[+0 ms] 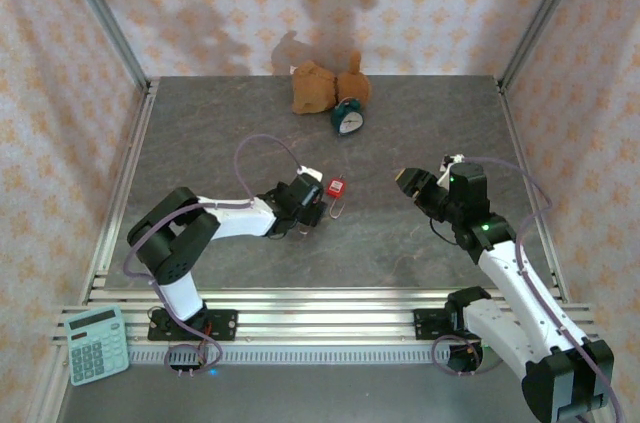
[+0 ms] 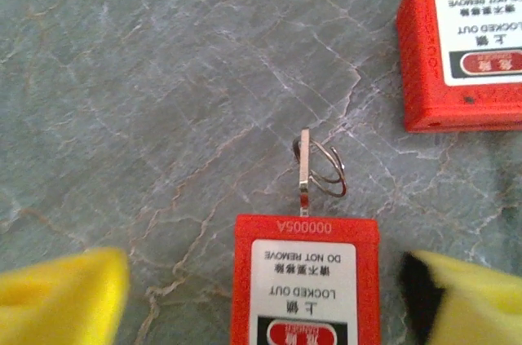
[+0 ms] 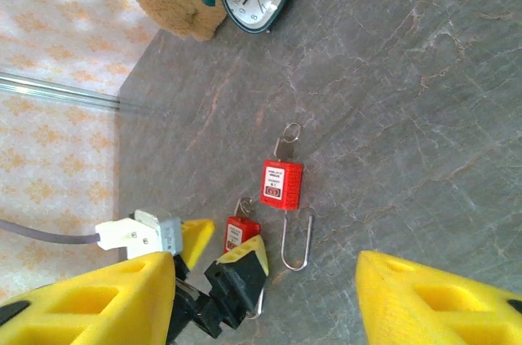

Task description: Unlock with the key

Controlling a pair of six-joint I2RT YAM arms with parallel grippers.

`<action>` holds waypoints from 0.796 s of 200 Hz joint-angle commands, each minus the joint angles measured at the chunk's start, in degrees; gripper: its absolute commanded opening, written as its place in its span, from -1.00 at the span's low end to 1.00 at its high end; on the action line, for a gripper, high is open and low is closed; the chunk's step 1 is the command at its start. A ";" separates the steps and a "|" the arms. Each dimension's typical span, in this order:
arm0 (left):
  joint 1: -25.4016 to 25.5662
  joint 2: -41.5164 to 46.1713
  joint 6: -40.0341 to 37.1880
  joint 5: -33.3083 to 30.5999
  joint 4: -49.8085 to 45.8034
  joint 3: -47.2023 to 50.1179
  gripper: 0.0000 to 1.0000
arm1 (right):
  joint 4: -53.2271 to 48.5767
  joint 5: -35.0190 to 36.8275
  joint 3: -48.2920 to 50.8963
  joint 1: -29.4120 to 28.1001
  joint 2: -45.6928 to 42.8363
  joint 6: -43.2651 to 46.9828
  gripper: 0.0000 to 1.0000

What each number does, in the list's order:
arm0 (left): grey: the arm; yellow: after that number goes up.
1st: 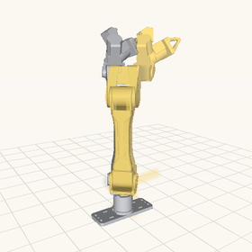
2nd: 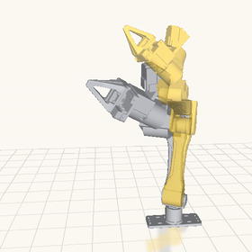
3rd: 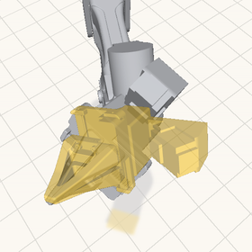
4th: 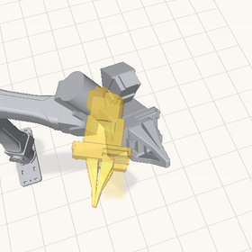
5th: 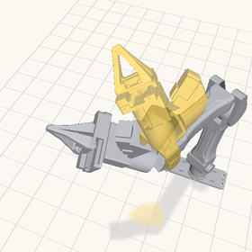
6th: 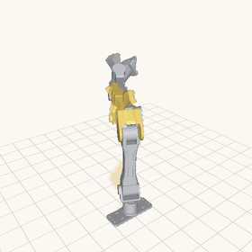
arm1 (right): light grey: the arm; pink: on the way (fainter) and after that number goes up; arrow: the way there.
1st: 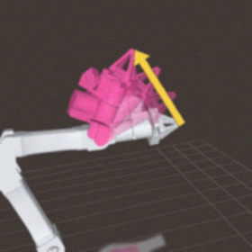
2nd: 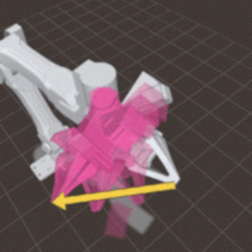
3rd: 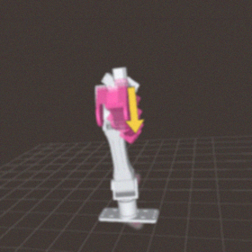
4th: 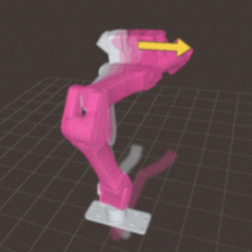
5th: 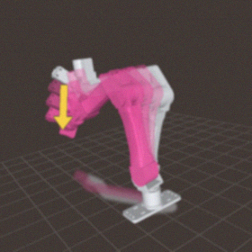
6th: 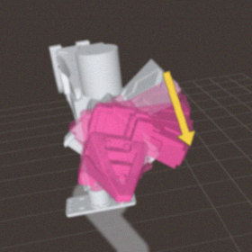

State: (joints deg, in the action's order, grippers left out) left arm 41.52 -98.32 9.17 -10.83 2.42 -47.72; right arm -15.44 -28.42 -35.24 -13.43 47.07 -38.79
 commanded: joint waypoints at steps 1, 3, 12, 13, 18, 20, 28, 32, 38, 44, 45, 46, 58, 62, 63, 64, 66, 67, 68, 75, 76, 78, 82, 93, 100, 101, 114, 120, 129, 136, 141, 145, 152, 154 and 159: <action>-0.30 7.49 0.10 -2.10 -6.03 -2.81 0.99 | -2.26 1.37 -3.64 0.26 -0.84 2.72 0.22; -0.30 8.11 0.03 -2.09 -6.46 -2.90 1.00 | -2.34 1.47 -3.85 0.29 -0.80 2.87 0.22; -0.29 11.03 -0.53 -1.83 -8.09 -3.44 0.99 | -2.99 1.89 -5.15 0.26 -0.54 3.78 0.24; -0.30 11.43 -0.54 -1.83 -8.29 -3.52 0.99 | -3.13 1.93 -5.26 0.25 -0.47 3.88 0.25; -0.25 13.15 -0.65 -1.78 -9.17 -3.68 0.99 | -3.50 2.14 -5.98 0.29 -0.25 4.39 0.26; -0.26 13.75 -0.80 -1.75 -9.44 -3.69 1.00 | -3.71 2.25 -6.24 0.30 -0.16 4.54 0.27; -0.22 16.57 -1.59 -1.82 -10.84 -4.09 0.99 | -4.32 2.69 -7.39 0.25 0.19 5.18 0.29; -0.02 17.97 -1.83 -1.87 -12.26 -4.58 0.99 | -4.73 2.91 -8.04 0.25 0.29 5.49 0.32; 0.28 20.18 -2.40 -2.11 -14.54 -5.85 0.99 | -5.15 3.23 -8.93 0.25 0.39 5.99 0.35; 0.61 22.15 -3.00 -3.04 -16.54 -6.77 0.99 | -5.60 3.53 -9.59 0.33 0.39 6.65 0.40; 0.73 22.57 -3.05 -3.40 -16.69 -6.95 0.99 | -5.63 3.59 -9.72 0.29 0.39 6.72 0.41; 0.79 22.88 -3.08 -3.71 -17.06 -7.08 0.99 | -5.73 3.70 -9.91 0.27 0.39 6.85 0.43; 1.28 26.82 -3.44 -7.36 -19.80 -8.17 0.99 | -6.51 4.53 -11.33 0.27 0.09 8.07 0.85; 1.35 28.15 -3.46 -8.63 -20.43 -8.34 0.99 | -6.57 4.88 -11.78 0.33 0.00 8.39 1.00; 1.32 28.56 -3.46 -9.14 -20.61 -8.35 0.99 | -6.60 4.92 -11.91 0.29 -0.07 8.47 0.99; 1.35 28.90 -3.46 -9.53 -20.78 -8.35 0.99 | -6.61 4.94 -12.02 0.31 -0.10 8.60 0.99; 1.30 29.49 -3.46 -10.32 -21.16 -8.39 0.99 | -6.55 4.95 -12.21 0.26 -0.19 8.74 0.99; 1.34 29.89 -3.46 -10.69 -21.28 -8.42 0.99 | -6.54 4.96 -12.30 0.26 -0.21 8.86 0.99; 1.31 30.23 -3.46 -11.09 -21.43 -8.43 0.99 | -6.54 5.04 -12.35 0.25 -0.30 9.02 0.99; 1.39 32.37 -3.31 -13.78 -22.53 -8.49 0.99 | -6.54 5.23 -13.12 0.29 -0.68 9.70 0.99; 1.38 32.65 -3.25 -14.04 -22.71 -8.46 0.99 | -6.58 5.31 -13.20 0.27 -0.71 9.78 0.99; 1.44 33.19 -3.16 -15.05 -23.11 -8.58 0.99 | -6.61 5.53 -13.38 0.28 -0.85 10.00 0.99; 1.42 34.36 -3.00 -16.85 -23.85 -8.53 0.99 | -6.62 5.94 -13.72 0.19 -1.11 10.34 0.99; 1.39 37.27 -2.77 -21.28 -25.40 -8.03 0.99 | -6.53 5.86 -14.66 -0.05 -1.69 12.22 0.98; 1.36 38.97 -2.34 -23.87 -26.22 -7.29 0.99 | -7.18 5.65 -15.68 -0.27 -1.96 12.24 0.98; 1.41 39.21 -2.20 -24.14 -26.27 -7.12 0.99 | -7.21 5.57 -15.84 -0.32 -2.01 12.11 0.98; 1.44 42.48 -2.33 -26.56 -26.10 -4.73 0.99 | -5.16 3.40 -16.44 -1.06 -2.25 10.55 0.99; 1.41 43.91 -1.73 -26.99 -26.17 -3.68 0.99 | -3.70 3.55 -16.23 -1.87 -1.92 9.61 0.98; 1.38 45.72 -1.45 -26.89 -25.84 -2.02 0.99 | -3.05 5.60 -16.19 -3.18 -1.17 8.71 0.99; 1.30 47.05 -2.34 -26.38 -25.24 -0.26 0.99 | -4.05 7.08 -16.98 -3.90 -0.26 9.00 0.98; 1.24 48.02 -4.38 -25.30 -23.02 2.08 0.99 | -5.81 8.08 -18.05 -4.13 0.32 9.43 0.98; 1.22 48.82 -6.97 -24.06 -20.67 4.35 0.99 | -6.92 8.74 -18.88 -4.22 0.67 9.72 0.98; 1.20 50.12 -13.63 -21.39 -15.31 9.05 0.99 | -7.59 9.53 -19.71 -4.36 0.58 10.27 0.98; 1.20 50.50 -15.21 -21.15 -13.90 10.39 0.99 | -7.46 9.55 -19.72 -4.46 0.44 10.43 0.98; 1.19 51.34 -16.62 -21.79 -10.81 13.62 0.99 | -5.79 9.53 -19.09 -4.70 -0.48 10.88 0.98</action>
State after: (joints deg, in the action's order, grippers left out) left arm 42.76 -49.54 3.84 -32.58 -16.73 -45.45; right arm -21.71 -22.81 -52.16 -17.32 47.31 -29.63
